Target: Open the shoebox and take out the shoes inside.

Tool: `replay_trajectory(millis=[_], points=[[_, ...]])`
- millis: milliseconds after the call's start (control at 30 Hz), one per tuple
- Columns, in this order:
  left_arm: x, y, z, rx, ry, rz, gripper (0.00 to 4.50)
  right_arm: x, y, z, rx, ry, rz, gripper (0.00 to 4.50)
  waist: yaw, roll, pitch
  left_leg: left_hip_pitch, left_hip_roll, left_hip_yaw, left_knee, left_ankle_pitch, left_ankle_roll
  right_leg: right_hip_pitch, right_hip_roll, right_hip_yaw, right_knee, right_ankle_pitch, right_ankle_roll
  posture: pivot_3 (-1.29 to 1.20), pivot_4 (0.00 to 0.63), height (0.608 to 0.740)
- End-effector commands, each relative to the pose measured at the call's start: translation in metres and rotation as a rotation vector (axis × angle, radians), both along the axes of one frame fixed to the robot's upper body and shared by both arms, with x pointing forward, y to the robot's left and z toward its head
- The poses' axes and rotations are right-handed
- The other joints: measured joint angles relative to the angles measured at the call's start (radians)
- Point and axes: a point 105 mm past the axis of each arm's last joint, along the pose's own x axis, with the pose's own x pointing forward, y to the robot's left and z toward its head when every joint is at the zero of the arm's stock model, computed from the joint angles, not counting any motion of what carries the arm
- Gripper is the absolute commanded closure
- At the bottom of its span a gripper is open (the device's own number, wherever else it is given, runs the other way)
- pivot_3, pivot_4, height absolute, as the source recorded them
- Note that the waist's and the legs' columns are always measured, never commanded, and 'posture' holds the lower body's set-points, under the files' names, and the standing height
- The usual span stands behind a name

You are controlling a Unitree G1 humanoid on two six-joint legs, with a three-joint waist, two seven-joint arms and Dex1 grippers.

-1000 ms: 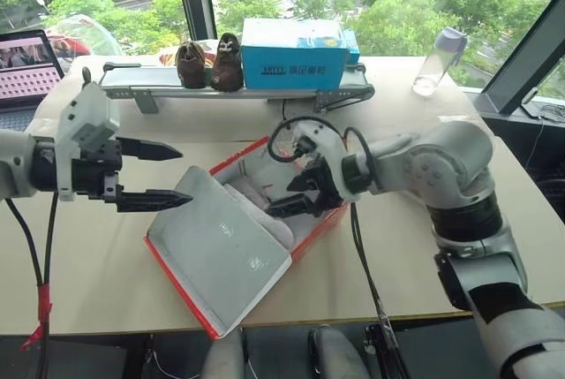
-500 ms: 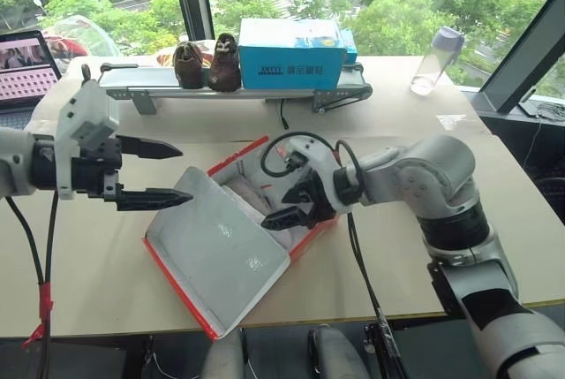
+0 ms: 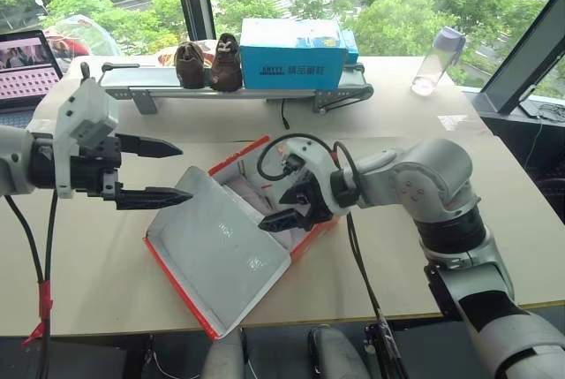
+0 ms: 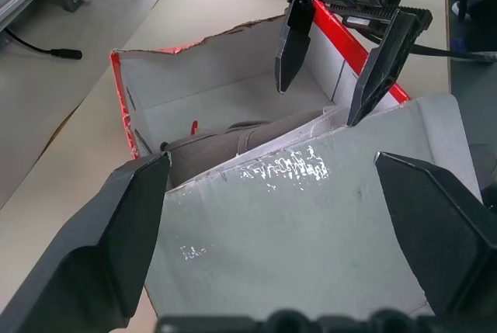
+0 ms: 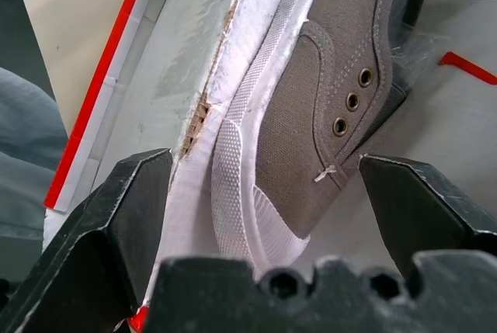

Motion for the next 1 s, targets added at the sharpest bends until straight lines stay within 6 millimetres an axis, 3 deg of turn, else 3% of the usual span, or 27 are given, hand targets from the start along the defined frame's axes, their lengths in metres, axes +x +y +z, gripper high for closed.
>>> replay_trajectory(millis=[33,333,533,700,933,1000], points=[[-0.002,-0.003,0.010,0.012,-0.050,-0.014,0.00,0.009,-0.004,0.019,0.040,-0.071,-0.024,0.03,0.000,0.000,0.000,0.000,0.000,0.000,0.000,0.000,0.000,0.000,0.000,0.000,0.000,0.000,0.000,0.00,0.150,0.740],[-0.002,-0.003,0.010,0.014,-0.050,-0.015,0.00,0.002,-0.003,-0.004,-0.011,-0.050,-0.008,0.03,0.000,0.000,0.000,0.000,0.000,0.000,0.000,0.000,0.000,0.000,0.000,0.000,0.000,0.000,0.000,0.00,0.150,0.740],[-0.002,-0.002,0.010,0.016,-0.046,-0.012,0.00,-0.007,0.005,-0.008,-0.025,-0.051,0.031,0.03,0.000,0.000,0.000,0.000,0.000,0.000,0.000,0.000,0.000,0.000,0.000,0.000,0.000,0.000,0.000,0.00,0.150,0.740],[-0.003,-0.001,0.010,0.020,-0.040,-0.011,0.00,-0.013,0.008,-0.030,-0.100,-0.072,0.054,0.03,-0.001,0.000,0.000,0.000,0.000,0.000,0.000,0.000,0.000,0.000,0.000,0.000,0.000,0.000,0.000,0.00,0.150,0.740],[-0.003,-0.001,0.011,0.024,-0.039,-0.011,0.00,0.001,0.005,-0.050,-0.194,-0.158,0.021,0.03,-0.004,-0.006,-0.004,0.004,0.000,0.000,0.000,0.000,0.000,0.003,0.000,0.000,0.000,-0.004,0.005,0.00,0.150,0.740],[-0.003,-0.001,0.011,0.026,-0.040,-0.012,0.00,0.007,0.004,-0.049,-0.195,-0.178,0.005,0.52,-0.004,-0.009,-0.006,0.006,0.001,0.000,0.000,0.000,0.000,0.005,0.000,0.000,0.000,-0.007,-0.001,0.00,0.150,0.740]])
